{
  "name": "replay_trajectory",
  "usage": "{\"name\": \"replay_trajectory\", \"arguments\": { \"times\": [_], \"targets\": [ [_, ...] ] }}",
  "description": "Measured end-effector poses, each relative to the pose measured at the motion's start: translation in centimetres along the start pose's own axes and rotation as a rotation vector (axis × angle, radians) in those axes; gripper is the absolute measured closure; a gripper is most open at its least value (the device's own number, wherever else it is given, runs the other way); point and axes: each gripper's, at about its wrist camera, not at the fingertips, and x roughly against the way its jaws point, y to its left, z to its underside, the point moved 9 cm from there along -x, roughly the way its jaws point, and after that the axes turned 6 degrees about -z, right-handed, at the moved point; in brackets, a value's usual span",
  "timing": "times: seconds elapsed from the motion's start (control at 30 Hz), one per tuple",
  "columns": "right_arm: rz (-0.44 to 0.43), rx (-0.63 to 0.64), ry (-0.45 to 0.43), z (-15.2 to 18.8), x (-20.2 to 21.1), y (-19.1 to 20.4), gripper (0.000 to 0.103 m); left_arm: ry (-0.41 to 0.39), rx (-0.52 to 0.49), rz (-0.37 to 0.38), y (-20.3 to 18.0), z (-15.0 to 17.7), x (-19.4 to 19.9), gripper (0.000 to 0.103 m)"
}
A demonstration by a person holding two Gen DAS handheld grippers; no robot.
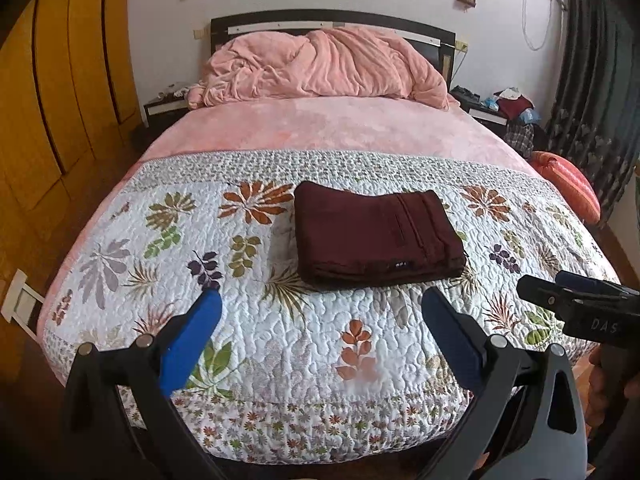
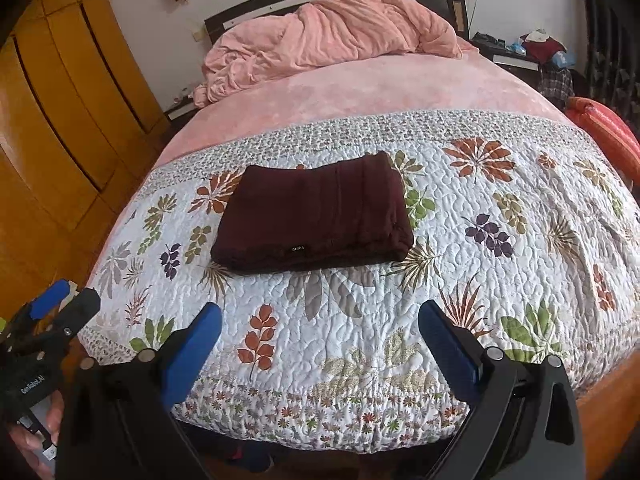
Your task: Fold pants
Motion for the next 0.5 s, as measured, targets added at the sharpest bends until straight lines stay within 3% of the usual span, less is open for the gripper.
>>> {"name": "replay_trajectory", "arguments": {
  "times": [0.23,0.5],
  "targets": [
    [-0.008,0.003,-0.024,-0.33,0.95,0.46,0.004,-0.034,0.004,-0.008,0.19,-0.48,1.25,0.003],
    [0.000,-0.001,0.000,0.07,0.40,0.29,0.004,-0.018,0.010,-0.005,0.23,-0.17,0.76,0.003]
  ]
}}
